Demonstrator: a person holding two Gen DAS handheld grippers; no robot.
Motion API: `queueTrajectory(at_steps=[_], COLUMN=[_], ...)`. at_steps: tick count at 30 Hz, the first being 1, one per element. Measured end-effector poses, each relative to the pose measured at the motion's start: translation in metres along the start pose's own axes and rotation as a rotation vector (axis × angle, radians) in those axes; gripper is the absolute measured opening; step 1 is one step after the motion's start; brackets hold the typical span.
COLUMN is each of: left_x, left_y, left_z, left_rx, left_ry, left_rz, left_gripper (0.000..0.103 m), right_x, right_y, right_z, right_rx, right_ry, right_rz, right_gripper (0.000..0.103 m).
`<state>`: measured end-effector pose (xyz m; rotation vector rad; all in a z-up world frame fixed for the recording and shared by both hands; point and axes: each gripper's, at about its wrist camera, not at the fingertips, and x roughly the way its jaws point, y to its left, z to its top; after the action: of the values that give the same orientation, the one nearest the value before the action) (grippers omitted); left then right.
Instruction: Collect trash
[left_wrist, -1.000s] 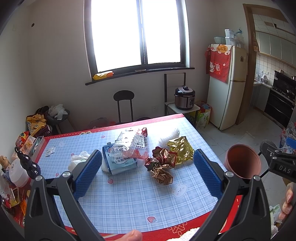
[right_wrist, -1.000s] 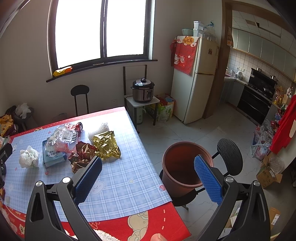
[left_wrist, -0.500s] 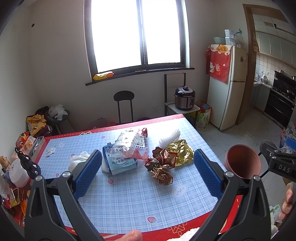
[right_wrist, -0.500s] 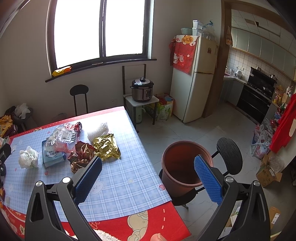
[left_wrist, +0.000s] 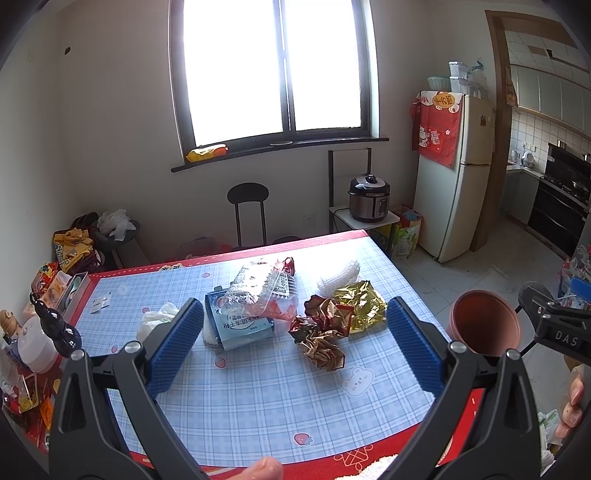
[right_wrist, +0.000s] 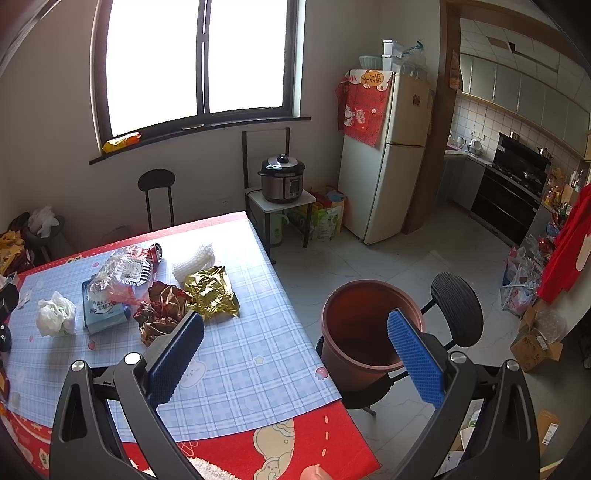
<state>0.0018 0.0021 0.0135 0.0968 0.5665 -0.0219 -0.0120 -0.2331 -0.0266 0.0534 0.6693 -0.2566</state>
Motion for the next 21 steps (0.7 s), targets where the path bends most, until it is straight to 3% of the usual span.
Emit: queueTrajectory(at_steps=[14,21], left_x=[-0.002,0.003], left_y=[0.002,0.022], left_z=[0.002,0.000], left_rx=[-0.006,-0.065], left_ry=[0.004,-0.017], left_rz=[-0.003,-0.069], left_gripper=[0.098,0.098], right_x=[-0.001,0.005], right_y=[-0.003,-0.004], right_z=[0.001,0.005], right_rx=[0.007,0.003], right_ry=[0.004,0.022], right_rz=[-0.002,0.012], right_gripper=[0.098,0.098])
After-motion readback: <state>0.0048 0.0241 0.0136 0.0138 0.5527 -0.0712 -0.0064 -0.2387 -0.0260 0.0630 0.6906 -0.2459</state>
